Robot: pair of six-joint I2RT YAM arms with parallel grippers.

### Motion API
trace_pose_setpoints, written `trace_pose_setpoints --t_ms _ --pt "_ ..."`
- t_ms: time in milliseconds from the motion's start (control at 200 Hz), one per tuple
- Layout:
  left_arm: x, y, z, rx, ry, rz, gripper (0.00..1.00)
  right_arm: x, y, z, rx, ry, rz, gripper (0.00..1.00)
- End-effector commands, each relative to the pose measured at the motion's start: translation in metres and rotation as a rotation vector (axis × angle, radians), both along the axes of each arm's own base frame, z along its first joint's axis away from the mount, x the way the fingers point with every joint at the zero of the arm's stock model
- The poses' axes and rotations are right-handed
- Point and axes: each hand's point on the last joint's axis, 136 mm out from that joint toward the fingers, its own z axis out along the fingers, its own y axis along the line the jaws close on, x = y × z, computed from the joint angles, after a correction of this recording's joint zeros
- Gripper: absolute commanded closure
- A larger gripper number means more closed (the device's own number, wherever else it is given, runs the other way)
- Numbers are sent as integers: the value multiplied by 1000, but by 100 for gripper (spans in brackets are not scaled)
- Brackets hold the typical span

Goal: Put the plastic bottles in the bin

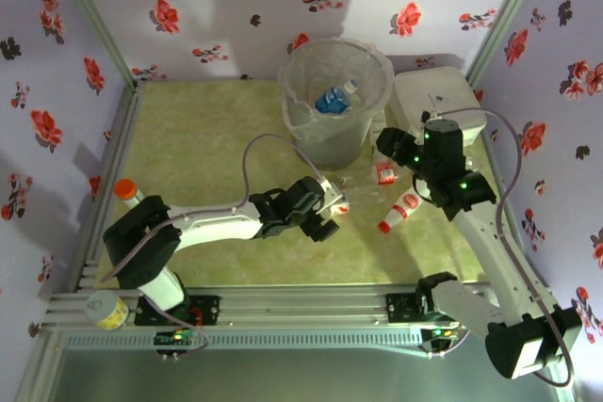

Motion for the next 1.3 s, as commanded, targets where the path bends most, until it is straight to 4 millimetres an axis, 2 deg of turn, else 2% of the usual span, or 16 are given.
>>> trace_pose_setpoints --t_ms 0,225,355,510,690,825,1060,1120,1220,1295 --pt "11 -10 -11 48 -37 -7 0 -4 -4 0 4 -6 -11 31" --pt "18 -16 -47 103 -20 12 0 -11 -10 -8 -13 16 -25 31" --pt "13 -11 -59 135 2 12 14 -11 -6 -15 11 27 -14 31" --pt "10 0 -54 124 -1 39 28 -9 -3 -26 31 49 -9 31" --pt "7 9 -40 93 -7 62 44 -11 2 -42 43 95 8 31" --pt "4 14 -27 58 -9 80 44 -15 -1 -41 30 100 3 31" --pt "-3 27 15 -53 -39 100 46 -33 -21 -35 -57 142 -42 31" --pt "-3 30 28 -104 -52 110 46 -36 -13 -31 -22 134 -5 32" --pt "-7 30 51 -212 -74 105 46 -36 24 -20 147 98 152 29" --pt "-8 29 67 -289 -97 99 46 -36 35 -22 206 120 189 25"
